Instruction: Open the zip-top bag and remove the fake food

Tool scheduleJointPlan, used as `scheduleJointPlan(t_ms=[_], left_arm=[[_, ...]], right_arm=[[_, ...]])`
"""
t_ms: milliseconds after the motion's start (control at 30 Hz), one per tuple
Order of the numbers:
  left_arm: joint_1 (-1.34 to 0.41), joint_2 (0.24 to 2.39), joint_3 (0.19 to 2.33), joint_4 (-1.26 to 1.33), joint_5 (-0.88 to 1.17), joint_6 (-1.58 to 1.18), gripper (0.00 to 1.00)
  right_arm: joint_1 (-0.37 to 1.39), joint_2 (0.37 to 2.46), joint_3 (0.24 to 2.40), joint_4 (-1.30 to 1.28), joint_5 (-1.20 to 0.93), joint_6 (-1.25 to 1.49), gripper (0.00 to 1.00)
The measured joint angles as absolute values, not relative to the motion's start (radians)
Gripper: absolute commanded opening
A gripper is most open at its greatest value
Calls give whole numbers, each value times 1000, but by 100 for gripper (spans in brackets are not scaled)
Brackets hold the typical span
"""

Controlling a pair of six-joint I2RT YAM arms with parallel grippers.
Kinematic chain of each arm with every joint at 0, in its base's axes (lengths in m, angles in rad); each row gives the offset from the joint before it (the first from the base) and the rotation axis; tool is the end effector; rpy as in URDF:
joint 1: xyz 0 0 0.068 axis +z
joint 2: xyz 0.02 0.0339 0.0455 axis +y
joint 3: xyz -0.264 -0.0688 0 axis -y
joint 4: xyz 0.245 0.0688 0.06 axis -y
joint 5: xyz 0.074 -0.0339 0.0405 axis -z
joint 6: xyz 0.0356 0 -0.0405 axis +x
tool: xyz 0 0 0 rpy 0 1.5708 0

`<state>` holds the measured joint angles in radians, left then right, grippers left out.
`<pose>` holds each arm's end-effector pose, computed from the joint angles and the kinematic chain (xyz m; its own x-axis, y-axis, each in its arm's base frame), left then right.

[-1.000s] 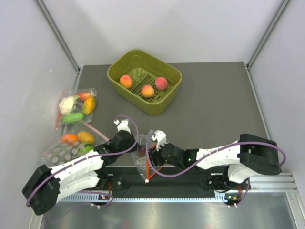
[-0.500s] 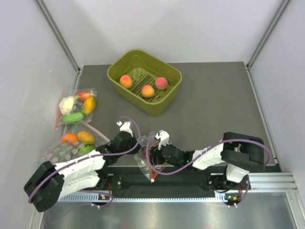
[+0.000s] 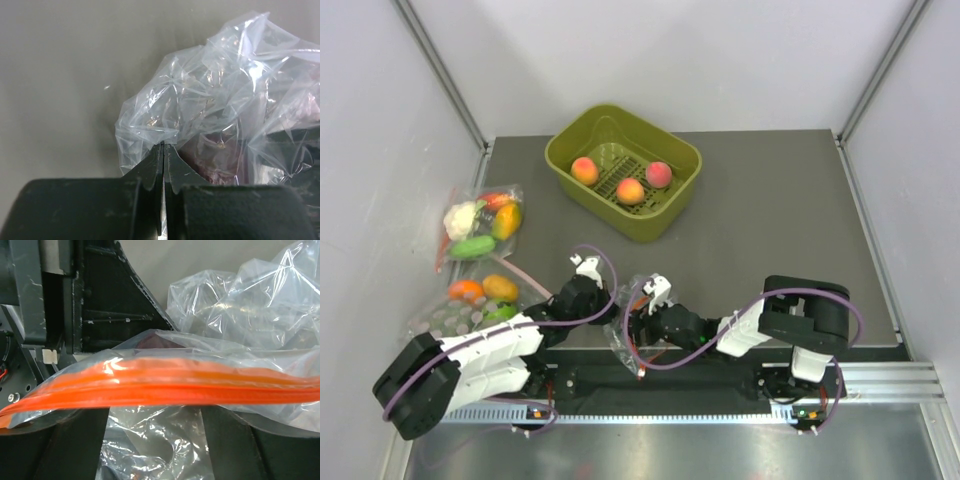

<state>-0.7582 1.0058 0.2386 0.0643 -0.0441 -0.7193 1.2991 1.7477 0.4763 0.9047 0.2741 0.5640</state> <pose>0.1320 -0.1228 0.1388 -0.7896 -0.1588 -0.5927 0.1892 0.8559 -0.4813 0.0890 0.2836 0.1182 -0.5408 -0.0237 -0.8408 -0.6750 0.6087 0.4170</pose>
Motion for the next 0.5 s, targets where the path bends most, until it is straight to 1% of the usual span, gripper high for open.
scheduleJointPlan(t_ms=[100, 267, 333, 367, 433, 467, 500], left_arm=[[-757, 1013, 239, 76, -19, -707, 0], [-757, 1013, 237, 91, 25, -688, 0], [-757, 1013, 236, 99, 46, -679, 0], [-757, 1013, 235, 104, 56, -677, 0], [-757, 1013, 235, 111, 74, -672, 0], [-757, 1014, 235, 114, 82, -669, 0], [-757, 1017, 235, 120, 88, -667, 0]], right_arm=[[1299, 1748, 476, 911, 273, 543, 78], [1296, 1748, 476, 920, 271, 513, 80], [1291, 1748, 477, 931, 268, 498, 79], [1290, 1748, 477, 940, 268, 493, 73], [1286, 1748, 477, 955, 268, 480, 65], [1284, 1748, 477, 962, 268, 474, 57], [1282, 1748, 476, 969, 266, 467, 54]])
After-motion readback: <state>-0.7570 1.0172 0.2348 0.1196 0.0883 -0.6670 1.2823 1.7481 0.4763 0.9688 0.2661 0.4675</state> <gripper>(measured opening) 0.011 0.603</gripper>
